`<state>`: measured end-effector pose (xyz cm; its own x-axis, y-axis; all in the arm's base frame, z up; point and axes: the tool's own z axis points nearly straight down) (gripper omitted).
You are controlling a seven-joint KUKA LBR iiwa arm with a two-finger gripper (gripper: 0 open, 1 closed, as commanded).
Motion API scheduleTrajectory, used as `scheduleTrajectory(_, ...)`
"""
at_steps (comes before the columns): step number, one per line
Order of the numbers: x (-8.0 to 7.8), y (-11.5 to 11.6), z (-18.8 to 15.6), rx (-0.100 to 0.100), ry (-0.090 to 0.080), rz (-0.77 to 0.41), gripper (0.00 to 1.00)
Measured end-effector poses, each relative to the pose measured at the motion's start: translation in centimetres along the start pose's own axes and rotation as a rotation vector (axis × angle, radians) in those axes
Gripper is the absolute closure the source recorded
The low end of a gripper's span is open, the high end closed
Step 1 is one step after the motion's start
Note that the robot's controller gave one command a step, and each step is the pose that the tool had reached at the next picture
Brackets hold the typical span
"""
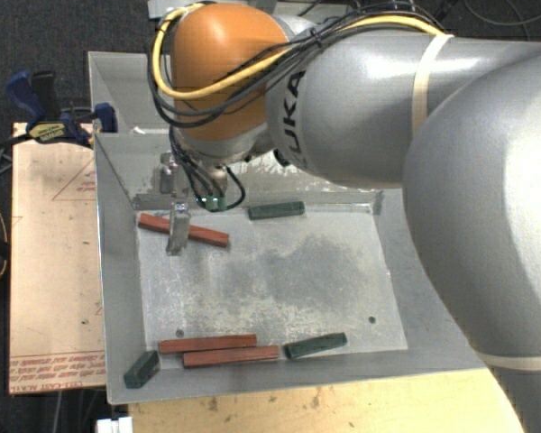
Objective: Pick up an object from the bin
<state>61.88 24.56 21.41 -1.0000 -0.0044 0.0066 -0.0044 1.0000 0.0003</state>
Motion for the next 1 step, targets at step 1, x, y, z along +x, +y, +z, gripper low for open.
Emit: scheduleTrajectory(1,-0.20,-0.13,-0.49,-0.001,-0.008,0.004,0.00)
